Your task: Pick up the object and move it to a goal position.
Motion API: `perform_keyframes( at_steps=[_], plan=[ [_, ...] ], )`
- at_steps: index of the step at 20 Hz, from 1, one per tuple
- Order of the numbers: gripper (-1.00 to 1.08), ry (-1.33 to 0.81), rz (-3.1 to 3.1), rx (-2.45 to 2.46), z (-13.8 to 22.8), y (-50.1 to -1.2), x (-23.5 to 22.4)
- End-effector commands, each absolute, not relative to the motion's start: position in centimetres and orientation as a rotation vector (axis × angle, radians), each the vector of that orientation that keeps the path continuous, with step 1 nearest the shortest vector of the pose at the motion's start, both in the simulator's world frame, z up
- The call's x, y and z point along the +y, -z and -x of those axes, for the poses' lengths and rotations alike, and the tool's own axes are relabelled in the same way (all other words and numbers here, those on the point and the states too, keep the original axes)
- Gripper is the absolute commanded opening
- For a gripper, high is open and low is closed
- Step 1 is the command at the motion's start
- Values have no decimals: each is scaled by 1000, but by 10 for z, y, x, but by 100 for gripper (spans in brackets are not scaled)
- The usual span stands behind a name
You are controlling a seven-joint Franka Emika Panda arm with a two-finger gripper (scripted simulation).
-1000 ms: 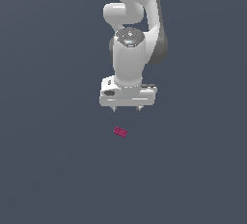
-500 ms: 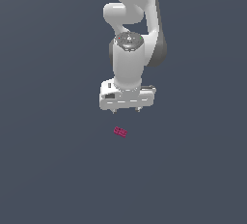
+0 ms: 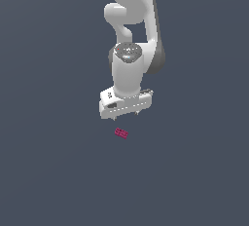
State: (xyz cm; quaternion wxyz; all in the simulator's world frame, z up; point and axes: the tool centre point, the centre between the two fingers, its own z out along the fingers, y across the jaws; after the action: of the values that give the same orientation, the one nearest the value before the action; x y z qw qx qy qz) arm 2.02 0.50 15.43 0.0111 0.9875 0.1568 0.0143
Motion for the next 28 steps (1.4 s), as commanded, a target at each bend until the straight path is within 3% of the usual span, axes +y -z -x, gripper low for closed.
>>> perform_keyframes(
  at_steps=[1,28],
  plan=[
    [100,-38,-3061,592,-22,-147,3],
    [100,1,-2706,1585,-35,-71,-14]
  ],
)
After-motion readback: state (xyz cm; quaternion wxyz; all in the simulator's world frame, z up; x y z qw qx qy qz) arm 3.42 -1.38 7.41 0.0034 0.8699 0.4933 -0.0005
